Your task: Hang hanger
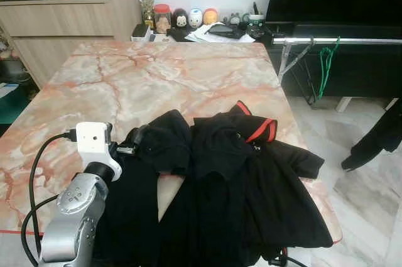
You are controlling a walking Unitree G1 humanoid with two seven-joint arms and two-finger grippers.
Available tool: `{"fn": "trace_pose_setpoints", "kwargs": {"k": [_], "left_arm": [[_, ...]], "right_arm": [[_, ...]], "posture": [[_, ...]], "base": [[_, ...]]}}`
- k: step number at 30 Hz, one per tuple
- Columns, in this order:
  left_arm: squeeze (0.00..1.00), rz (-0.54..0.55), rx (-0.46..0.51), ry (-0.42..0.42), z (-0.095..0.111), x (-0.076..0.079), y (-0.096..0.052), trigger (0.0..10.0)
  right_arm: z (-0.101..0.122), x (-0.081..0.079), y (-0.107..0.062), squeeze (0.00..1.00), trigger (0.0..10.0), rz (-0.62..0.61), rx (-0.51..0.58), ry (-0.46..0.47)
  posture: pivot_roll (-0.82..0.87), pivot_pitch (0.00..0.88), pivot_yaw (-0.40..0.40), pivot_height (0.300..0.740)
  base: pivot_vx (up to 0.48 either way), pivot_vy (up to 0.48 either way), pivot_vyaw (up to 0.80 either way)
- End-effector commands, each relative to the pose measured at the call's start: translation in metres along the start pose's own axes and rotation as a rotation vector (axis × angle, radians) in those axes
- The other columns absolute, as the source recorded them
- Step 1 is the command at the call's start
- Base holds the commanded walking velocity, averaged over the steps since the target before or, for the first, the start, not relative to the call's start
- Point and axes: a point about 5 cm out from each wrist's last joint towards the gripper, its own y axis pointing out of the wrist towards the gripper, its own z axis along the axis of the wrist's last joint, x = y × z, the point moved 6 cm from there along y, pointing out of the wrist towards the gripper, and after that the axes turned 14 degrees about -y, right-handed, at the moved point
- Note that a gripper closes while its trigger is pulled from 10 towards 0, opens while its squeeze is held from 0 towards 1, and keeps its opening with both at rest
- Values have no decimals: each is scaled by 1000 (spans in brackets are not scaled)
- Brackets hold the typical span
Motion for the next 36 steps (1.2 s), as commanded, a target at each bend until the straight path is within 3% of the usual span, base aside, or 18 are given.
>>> {"fn": "trace_pose_setpoints", "kwargs": {"k": [1,36], "left_arm": [[0,5,-2,13,-3,0,2,10000],[0,-79,-44,24,-15,15,1,10000]], "right_arm": [[5,3,1,0,10000,-5,12,-5],[-2,-1,0,0,10000,6,-13,-28]], "posture": [[-8,0,-34,732],[-10,0,-20,732]], "base": [[0,0,0],[0,0,0]]}}
